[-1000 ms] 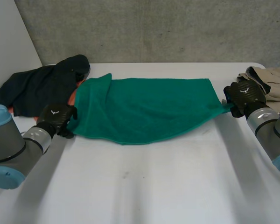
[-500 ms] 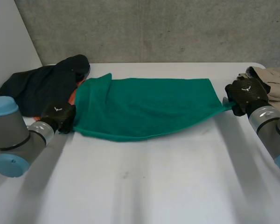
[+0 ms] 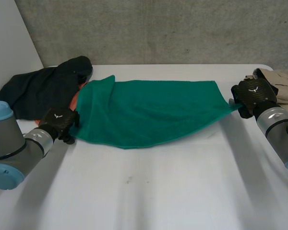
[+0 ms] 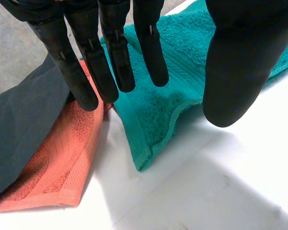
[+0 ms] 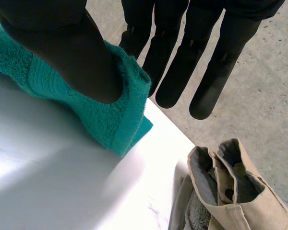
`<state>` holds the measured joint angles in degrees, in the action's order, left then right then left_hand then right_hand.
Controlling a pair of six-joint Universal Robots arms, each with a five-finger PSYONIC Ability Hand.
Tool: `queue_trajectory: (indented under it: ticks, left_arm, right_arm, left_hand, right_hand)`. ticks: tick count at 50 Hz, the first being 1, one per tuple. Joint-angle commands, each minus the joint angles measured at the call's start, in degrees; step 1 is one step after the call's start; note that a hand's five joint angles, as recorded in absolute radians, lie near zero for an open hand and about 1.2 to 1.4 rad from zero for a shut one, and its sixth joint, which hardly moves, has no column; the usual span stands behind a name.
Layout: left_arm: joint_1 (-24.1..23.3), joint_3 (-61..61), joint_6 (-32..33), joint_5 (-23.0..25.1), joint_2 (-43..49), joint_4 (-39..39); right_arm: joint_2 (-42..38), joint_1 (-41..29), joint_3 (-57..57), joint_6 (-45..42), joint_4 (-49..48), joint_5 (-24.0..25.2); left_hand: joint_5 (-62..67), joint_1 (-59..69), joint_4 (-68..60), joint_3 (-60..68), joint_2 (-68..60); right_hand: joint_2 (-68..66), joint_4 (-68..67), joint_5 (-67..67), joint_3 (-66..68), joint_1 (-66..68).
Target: Fold the laundry.
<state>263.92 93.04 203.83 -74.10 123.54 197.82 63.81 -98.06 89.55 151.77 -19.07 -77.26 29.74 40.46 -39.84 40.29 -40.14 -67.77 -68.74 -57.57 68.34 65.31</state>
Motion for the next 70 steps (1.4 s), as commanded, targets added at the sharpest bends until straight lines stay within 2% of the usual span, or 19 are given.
queue_trajectory:
  ticks: [1, 15, 18, 19, 21, 26, 34, 44, 45, 47, 49, 53, 54, 60, 64, 65, 70]
  left_arm:
    - [-0.07, -1.8, -0.01, 0.09, 1.61, 0.28]
    - [-0.51, -7.96, 0.17, -0.52, 8.3, -0.07]
    - [-0.6, -9.54, -0.01, -0.7, 8.39, 0.1]
    - [-0.69, -10.59, -0.44, -0.7, 8.39, 0.19]
    - [-0.77, -11.3, -0.54, -0.7, 8.39, 0.37]
    - [-1.21, -13.49, -0.71, -0.79, 8.3, 0.37]
    - [-2.18, -14.03, -0.54, -0.79, 8.74, -0.16]
    - [-2.18, -13.85, -0.1, -0.7, 10.41, -0.51]
    - [-2.09, -13.85, -0.1, -0.7, 10.5, -0.68]
    - [-2.01, -13.85, -0.1, -0.7, 10.5, -1.47]
    - [-2.09, -13.85, -0.1, -0.96, 10.32, -2.0]
    - [-2.09, -12.8, -0.01, -3.5, 7.26, -3.76]
    - [-2.09, -11.66, 0.08, -4.99, 3.5, -5.42]
    - [-2.44, -2.79, 1.65, -6.94, -10.05, -13.24]
    - [-3.06, 6.43, 8.59, -7.29, -22.35, -20.53]
    - [-3.06, 10.46, 12.26, -7.47, -27.07, -23.33]
    - [-2.97, 21.47, 24.15, -7.9, -38.53, -31.17]
  right_arm:
    - [-0.09, -0.03, 0.1, -0.07, -0.01, 0.0]
    - [-0.35, 0.15, 0.18, -2.18, -0.01, -0.17]
    - [-0.44, 0.15, 0.18, -2.18, -0.01, -0.17]
    - [-0.44, 0.15, 0.18, -2.18, -0.01, -0.17]
    - [-0.44, 0.15, 0.18, -2.18, -0.01, -0.26]
    - [-0.44, 0.15, 0.36, -2.18, -0.01, -0.26]
    - [-0.44, 0.06, 0.53, -2.18, -0.01, -0.26]
    - [-0.52, -0.03, 0.45, -2.62, -0.01, -0.26]
    - [-0.52, -0.03, 0.45, -2.62, -0.01, -0.26]
    - [-0.35, 0.15, 0.45, -2.62, -0.01, -0.35]
    - [-0.26, 0.15, 0.45, -2.62, 0.08, -0.35]
    - [0.18, 0.15, 0.45, -2.53, 1.22, -0.52]
    - [0.44, 0.15, 0.45, -2.62, 2.01, -0.44]
    - [6.67, 1.37, -0.08, -8.84, 15.36, 0.79]
    - [10.19, 4.98, 0.8, -18.77, 26.34, 0.88]
    - [10.89, 5.59, 1.32, -21.05, 28.8, 0.88]
    - [15.02, 10.24, 5.71, -35.63, 45.83, 0.44]
  left_hand:
    - [4.79, 4.07, -4.69, 4.23, -4.38]
    - [6.46, 5.74, -6.37, 5.91, -6.06]
    - [20.56, 19.84, -20.46, 20.01, -20.16]
    - [32.43, 31.71, -32.33, 31.87, -32.02]
    - [40.23, 39.51, -40.13, 39.67, -39.82]
    - [38.95, 38.23, -38.85, 38.4, -38.55]
    - [12.23, 11.51, -12.13, 11.67, -11.82]
    - [9.5, 8.78, -9.4, 8.94, -9.09]
    - [10.83, 10.11, -10.74, 10.28, -10.43]
    - [35.62, 34.9, -35.52, 35.06, -35.21]
    - [40.26, 39.54, -40.16, 39.71, -39.86]
    - [40.26, 39.54, -40.16, 39.71, -39.86]
    - [40.26, 39.54, -40.16, 39.71, -39.86]
    - [40.26, 39.54, -40.16, 39.71, -39.86]
    - [40.26, 39.54, -40.16, 39.71, -39.86]
    - [40.26, 39.54, -40.16, 39.71, -39.86]
    - [40.26, 39.54, -40.16, 39.71, -39.86]
  right_hand:
    - [-12.23, -11.26, -12.43, 11.66, 14.69]
    - [-12.23, -11.26, -12.43, 11.66, 14.69]
    - [-12.23, -11.26, -12.43, 11.66, 14.69]
    - [-12.23, -11.26, -12.43, 11.66, 14.69]
    - [-12.23, -11.26, -12.43, 11.66, 14.69]
    - [-12.23, -11.26, -12.43, 11.66, 14.69]
    - [-12.23, -11.26, -12.43, 11.66, 14.69]
    - [-12.23, -11.26, -12.43, 11.66, 14.69]
    - [-12.23, -11.26, -12.43, 11.66, 14.69]
    - [-12.23, -11.26, -12.43, 11.66, 14.69]
    - [-12.23, -11.26, -12.43, 11.66, 14.69]
    - [-12.23, -11.26, -12.43, 11.66, 14.69]
    - [-12.23, -11.26, -12.43, 11.66, 14.69]
    - [-12.23, -11.26, -12.43, 11.66, 14.69]
    - [-12.23, -11.26, -12.43, 11.66, 14.69]
    - [-12.23, -11.26, -12.43, 11.66, 14.69]
    - [-12.23, -11.26, -12.43, 11.66, 14.69]
